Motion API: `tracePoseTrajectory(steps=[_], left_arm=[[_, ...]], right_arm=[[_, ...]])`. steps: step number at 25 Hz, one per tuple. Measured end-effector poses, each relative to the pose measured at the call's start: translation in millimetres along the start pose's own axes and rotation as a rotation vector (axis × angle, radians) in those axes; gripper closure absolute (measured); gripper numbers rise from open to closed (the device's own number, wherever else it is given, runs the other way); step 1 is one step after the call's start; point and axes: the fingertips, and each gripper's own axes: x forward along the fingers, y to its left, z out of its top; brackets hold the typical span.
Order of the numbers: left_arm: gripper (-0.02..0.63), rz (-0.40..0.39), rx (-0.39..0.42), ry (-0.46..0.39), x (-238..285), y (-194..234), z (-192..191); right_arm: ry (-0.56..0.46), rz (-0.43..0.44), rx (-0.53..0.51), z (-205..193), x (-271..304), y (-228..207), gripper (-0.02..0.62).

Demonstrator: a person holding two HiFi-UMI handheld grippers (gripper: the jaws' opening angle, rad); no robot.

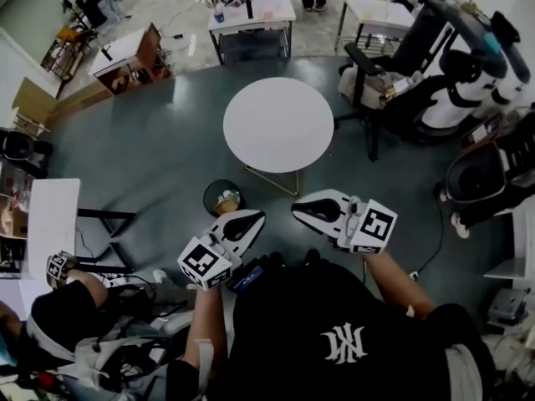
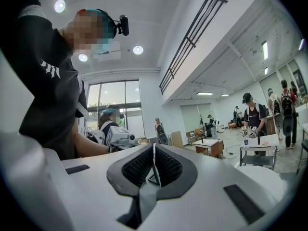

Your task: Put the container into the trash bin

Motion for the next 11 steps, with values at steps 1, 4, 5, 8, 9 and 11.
tracePoseTrajectory(steps=[1, 4, 5, 8, 9, 11], left_arm=[[0.604, 0.001, -0.003, 0.0, 4.1, -0.4, -0.5], [0.604, -0.004, 0.006, 0.011, 16.6, -6.6, 0.4], [0.604, -0.007, 0.009, 0.014, 20.6, -9.2, 1.4], [0.604, -0.011, 0.022, 0.03, 33.8, -13.3, 4.3], [0.604, -0.01, 0.028, 0.037, 37.9, -14.5, 5.1], [0.604, -0.006, 0.039, 0.047, 45.2, -17.4, 6.3]], right_arm=[[0.004, -0.003, -0.005, 1.2, -2.4, -1.0, 0.554], [0.003, -0.014, -0.012, 4.3, -11.5, -4.8, 0.554], [0.003, -0.02, -0.012, 4.1, -15.8, -6.5, 0.554], [0.007, -0.031, -0.013, 4.8, -29.1, -13.1, 0.554], [0.007, -0.031, -0.014, 5.6, -33.2, -14.8, 0.554], [0.005, -0.03, -0.015, 6.7, -41.3, -17.3, 0.554]])
